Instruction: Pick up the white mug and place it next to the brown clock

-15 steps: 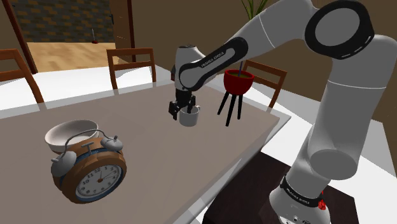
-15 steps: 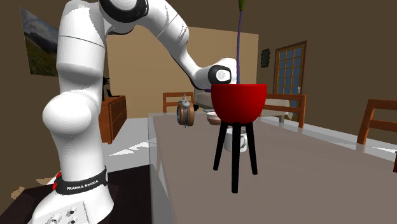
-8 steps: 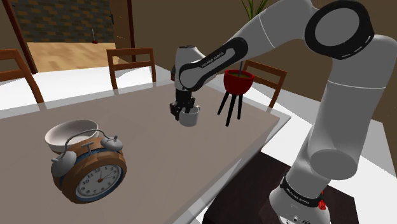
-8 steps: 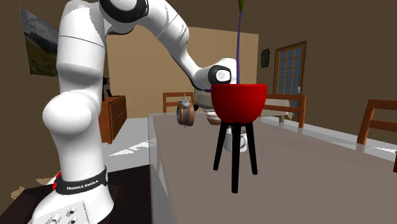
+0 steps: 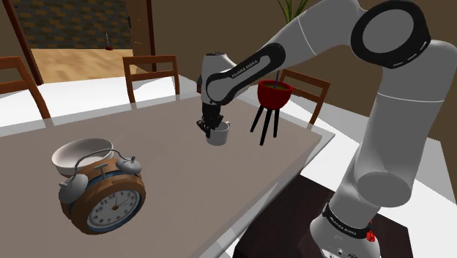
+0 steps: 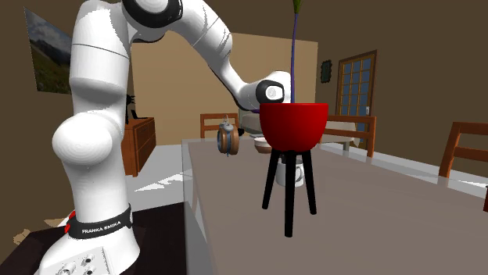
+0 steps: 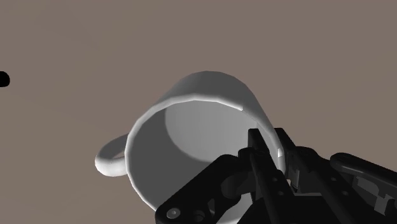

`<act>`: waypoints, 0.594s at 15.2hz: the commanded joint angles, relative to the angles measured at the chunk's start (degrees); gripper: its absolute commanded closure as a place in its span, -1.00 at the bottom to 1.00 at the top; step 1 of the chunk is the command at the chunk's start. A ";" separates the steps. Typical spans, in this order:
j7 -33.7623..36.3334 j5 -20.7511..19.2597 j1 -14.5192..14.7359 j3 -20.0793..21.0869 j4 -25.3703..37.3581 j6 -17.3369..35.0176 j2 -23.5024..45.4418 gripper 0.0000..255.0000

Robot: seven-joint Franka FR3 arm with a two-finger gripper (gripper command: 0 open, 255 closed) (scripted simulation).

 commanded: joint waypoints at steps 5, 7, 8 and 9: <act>-0.33 0.30 -0.02 0.06 1.14 -2.80 -1.69 1.00; -0.48 0.44 -0.02 0.09 1.78 -4.23 -2.48 1.00; -0.56 0.51 -0.02 0.10 2.12 -4.94 -2.85 1.00; -0.63 0.57 -0.02 0.11 2.47 -5.66 -3.22 1.00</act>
